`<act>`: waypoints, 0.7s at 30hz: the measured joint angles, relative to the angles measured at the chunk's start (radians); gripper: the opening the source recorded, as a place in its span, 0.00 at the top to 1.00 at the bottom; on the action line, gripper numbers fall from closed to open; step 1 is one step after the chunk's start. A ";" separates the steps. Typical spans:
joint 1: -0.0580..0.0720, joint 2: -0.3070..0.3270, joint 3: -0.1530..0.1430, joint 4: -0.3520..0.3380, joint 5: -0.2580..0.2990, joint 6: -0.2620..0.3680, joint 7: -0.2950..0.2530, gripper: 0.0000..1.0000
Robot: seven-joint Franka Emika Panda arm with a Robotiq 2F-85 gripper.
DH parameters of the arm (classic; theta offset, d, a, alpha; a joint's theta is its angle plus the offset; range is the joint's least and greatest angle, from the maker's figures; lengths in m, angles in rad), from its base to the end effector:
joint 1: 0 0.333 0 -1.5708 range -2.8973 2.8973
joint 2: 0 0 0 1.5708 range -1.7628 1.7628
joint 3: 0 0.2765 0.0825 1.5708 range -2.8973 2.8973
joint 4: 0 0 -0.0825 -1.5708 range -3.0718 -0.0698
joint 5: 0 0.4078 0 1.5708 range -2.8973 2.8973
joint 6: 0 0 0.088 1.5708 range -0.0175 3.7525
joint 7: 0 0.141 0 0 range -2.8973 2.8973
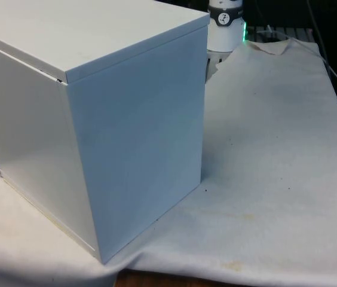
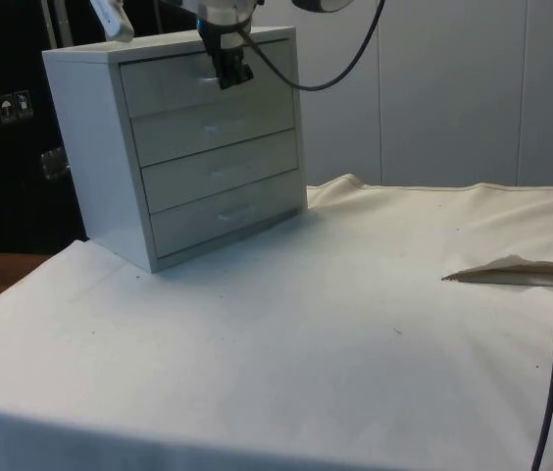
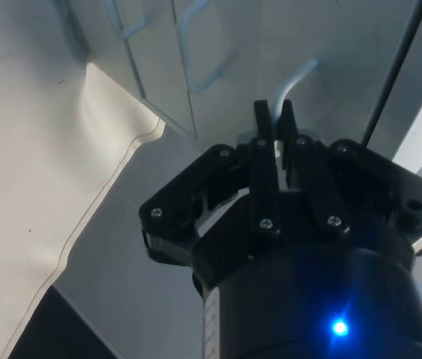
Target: Open the drawer, then close it.
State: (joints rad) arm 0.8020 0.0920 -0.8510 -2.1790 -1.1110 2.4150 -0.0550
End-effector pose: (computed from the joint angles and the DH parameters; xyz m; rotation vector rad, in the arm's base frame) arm 0.5892 -0.0546 0.3063 2.0879 0.9238 0.1023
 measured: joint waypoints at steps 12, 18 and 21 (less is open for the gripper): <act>0.001 -0.012 0.001 -0.004 0.000 -0.003 0.000 1.00; 0.007 -0.059 0.011 -0.031 0.000 -0.021 0.000 1.00; 0.008 -0.074 0.016 -0.040 0.000 -0.030 0.000 1.00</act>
State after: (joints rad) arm 0.8100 0.0180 -0.8350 -2.2190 -1.1110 2.3850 -0.0550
